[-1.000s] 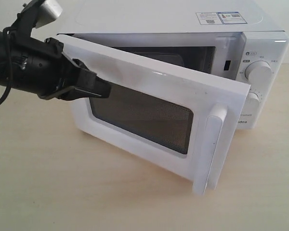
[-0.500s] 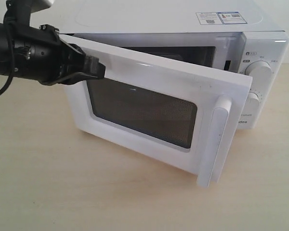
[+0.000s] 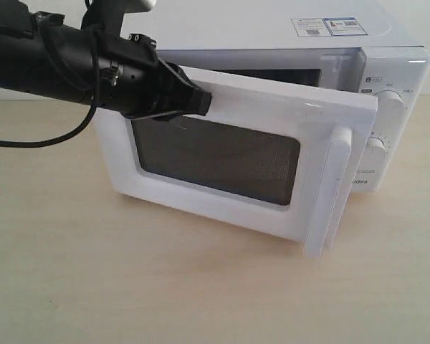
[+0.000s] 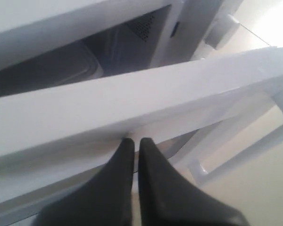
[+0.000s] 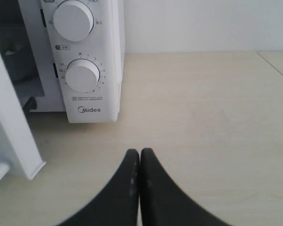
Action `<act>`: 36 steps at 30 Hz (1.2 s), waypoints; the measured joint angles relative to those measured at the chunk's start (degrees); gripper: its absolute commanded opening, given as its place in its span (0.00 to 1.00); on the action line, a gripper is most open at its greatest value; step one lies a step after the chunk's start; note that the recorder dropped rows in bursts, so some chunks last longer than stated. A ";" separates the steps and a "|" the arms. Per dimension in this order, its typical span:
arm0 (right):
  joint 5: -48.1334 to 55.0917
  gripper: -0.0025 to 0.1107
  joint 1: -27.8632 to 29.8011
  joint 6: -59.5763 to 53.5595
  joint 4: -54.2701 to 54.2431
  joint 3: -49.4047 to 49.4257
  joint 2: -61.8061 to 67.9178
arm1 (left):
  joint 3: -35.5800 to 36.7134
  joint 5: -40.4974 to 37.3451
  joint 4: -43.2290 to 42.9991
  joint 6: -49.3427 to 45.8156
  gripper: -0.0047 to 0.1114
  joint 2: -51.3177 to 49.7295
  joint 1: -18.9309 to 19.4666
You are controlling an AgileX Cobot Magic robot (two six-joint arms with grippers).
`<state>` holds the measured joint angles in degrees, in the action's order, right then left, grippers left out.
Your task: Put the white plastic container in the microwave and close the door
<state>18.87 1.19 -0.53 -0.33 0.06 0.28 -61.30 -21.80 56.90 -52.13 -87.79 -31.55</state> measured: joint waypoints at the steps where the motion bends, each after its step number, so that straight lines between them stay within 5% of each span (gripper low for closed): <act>1: 0.00 0.02 0.00 0.00 0.00 0.00 0.00 | -0.29 0.91 0.02 0.00 0.08 -0.46 0.00; 24: 0.06 0.02 0.00 0.09 -0.20 0.00 0.00 | -1.50 0.87 0.46 0.00 0.08 -1.59 0.00; 36: 0.06 0.02 0.00 0.09 -0.20 0.00 0.00 | -1.50 -10.86 0.58 0.00 0.08 12.64 0.00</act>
<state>18.93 1.19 -0.43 -0.54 0.06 0.28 -62.80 -32.66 57.47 -52.13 -75.15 -31.55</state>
